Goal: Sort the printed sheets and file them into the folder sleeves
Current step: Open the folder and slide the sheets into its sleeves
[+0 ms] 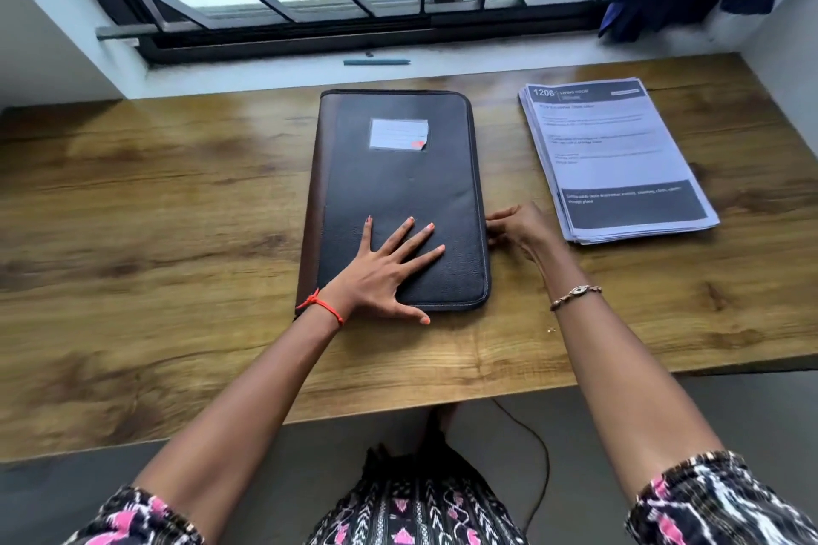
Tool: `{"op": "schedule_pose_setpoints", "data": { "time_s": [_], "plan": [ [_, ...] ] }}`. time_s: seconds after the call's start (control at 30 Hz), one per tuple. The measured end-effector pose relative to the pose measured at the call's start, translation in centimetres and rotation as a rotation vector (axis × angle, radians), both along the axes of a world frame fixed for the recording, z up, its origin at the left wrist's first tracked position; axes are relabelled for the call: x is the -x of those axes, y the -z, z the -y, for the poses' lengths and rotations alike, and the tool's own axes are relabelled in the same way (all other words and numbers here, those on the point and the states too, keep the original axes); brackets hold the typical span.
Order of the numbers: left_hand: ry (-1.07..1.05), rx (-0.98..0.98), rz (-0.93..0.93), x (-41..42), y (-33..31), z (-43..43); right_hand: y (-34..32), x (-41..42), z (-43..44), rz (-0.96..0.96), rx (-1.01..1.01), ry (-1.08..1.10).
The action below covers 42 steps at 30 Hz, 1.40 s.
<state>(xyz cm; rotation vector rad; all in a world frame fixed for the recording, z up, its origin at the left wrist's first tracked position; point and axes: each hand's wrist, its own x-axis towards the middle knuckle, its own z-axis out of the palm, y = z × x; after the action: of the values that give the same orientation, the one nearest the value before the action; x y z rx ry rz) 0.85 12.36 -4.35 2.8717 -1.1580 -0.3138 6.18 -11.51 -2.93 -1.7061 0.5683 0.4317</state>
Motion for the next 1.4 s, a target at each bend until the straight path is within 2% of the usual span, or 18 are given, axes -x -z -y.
{"op": "schedule_pose_setpoints", "data": {
  "time_s": [0.43, 0.7, 1.07, 1.2, 1.4],
  "plan": [
    [-0.056, 0.04, 0.069, 0.8, 0.8, 0.5, 0.2, 4.2, 0.2, -0.031, -0.053, 0.015],
    [-0.086, 0.045, 0.06, 0.9, 0.7, 1.2, 0.7, 7.4, 0.1, 0.044, -0.168, 0.078],
    [-0.089, 0.028, 0.058, 1.1, 0.6, 1.4, 2.7, 10.0, -2.2, 0.302, 0.038, 0.365],
    [-0.079, 0.016, 0.077, 1.3, 0.4, 0.6, 2.8, 10.7, -2.9, 0.348, 0.109, 0.377],
    [-0.21, 0.059, 0.128, 3.1, 0.2, -2.5, 2.3, 11.2, -3.2, 0.354, 0.161, 0.379]
  ]
}}
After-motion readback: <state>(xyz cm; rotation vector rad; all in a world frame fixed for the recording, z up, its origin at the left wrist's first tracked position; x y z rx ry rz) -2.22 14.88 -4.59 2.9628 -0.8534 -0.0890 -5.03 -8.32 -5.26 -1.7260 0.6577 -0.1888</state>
